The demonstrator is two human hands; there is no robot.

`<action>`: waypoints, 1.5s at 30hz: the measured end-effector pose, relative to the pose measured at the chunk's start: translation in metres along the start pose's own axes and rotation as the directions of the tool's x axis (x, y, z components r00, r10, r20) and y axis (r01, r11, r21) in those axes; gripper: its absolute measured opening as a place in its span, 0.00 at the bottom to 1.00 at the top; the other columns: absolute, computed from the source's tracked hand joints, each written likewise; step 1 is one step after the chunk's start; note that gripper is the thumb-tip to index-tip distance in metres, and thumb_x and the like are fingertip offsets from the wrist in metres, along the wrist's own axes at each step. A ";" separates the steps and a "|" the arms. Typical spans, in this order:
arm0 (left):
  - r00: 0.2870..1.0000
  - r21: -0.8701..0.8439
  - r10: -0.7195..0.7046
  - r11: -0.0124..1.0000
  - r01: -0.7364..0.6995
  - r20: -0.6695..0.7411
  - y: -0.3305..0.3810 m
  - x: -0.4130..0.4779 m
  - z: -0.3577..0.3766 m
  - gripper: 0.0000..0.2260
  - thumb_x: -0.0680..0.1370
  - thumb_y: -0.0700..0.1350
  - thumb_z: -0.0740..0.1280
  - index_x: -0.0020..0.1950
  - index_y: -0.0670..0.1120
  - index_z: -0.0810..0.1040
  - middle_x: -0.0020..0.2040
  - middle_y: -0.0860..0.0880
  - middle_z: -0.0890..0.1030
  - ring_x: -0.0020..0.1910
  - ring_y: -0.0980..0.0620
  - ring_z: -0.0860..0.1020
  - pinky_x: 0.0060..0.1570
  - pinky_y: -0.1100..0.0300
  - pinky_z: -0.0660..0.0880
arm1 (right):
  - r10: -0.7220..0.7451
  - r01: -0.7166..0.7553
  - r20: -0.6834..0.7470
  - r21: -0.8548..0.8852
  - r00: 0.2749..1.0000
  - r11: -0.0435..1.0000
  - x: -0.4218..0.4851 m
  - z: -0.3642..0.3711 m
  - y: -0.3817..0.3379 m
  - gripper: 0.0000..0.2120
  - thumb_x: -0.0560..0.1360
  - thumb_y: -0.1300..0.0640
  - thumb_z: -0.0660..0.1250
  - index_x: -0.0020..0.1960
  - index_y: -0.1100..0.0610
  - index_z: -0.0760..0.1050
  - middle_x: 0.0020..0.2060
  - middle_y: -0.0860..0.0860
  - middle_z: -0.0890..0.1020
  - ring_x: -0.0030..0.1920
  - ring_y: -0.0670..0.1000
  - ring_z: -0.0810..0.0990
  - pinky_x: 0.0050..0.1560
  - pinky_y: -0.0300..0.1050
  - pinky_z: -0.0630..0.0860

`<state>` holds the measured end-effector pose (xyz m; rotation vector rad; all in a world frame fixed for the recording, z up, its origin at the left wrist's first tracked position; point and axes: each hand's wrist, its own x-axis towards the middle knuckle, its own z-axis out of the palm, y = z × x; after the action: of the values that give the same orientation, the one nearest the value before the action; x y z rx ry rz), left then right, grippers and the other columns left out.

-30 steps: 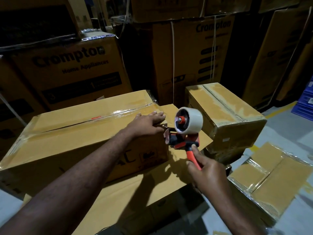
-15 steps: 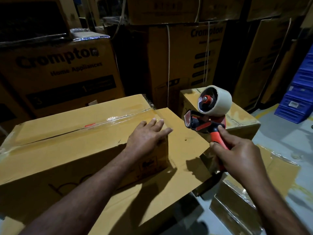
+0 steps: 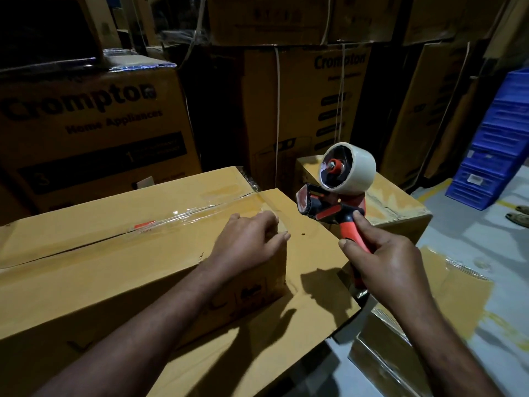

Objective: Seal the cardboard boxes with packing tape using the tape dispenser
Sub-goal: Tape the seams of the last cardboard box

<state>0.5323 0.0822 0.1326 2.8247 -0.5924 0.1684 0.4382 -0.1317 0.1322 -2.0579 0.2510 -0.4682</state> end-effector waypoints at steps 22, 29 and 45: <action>0.994 0.112 0.110 0.988 -0.109 -0.011 -0.023 0.018 -0.001 0.17 0.78 0.60 0.66 0.64 0.57 0.72 0.63 0.53 0.72 0.61 0.51 0.68 0.66 0.46 0.67 | 0.312 -0.384 0.224 0.531 0.923 0.756 0.058 0.047 -0.002 0.26 0.77 0.62 0.69 0.74 0.55 0.68 0.43 0.68 0.82 0.35 0.61 0.82 0.33 0.49 0.80; 0.995 0.087 0.069 0.993 -0.075 0.072 -0.031 0.028 0.002 0.23 0.77 0.65 0.64 0.71 0.62 0.68 0.70 0.55 0.64 0.71 0.51 0.59 0.73 0.46 0.59 | 0.284 -0.547 0.469 0.674 0.836 0.497 0.091 0.076 0.022 0.31 0.68 0.62 0.74 0.69 0.59 0.70 0.40 0.65 0.81 0.34 0.57 0.80 0.30 0.46 0.81; 0.981 0.037 -0.190 0.981 0.189 0.031 -0.062 0.000 -0.009 0.28 0.78 0.63 0.64 0.77 0.63 0.63 0.76 0.63 0.62 0.78 0.60 0.54 0.77 0.33 0.46 | 0.402 -0.537 0.453 0.221 0.796 0.814 0.087 0.227 0.105 0.26 0.70 0.55 0.75 0.61 0.44 0.64 0.51 0.53 0.77 0.43 0.57 0.83 0.30 0.51 0.82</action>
<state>0.5566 0.1393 0.1280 2.9015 -0.3263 0.0954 0.6148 -0.0384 -0.0416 -1.6172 0.4073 0.2070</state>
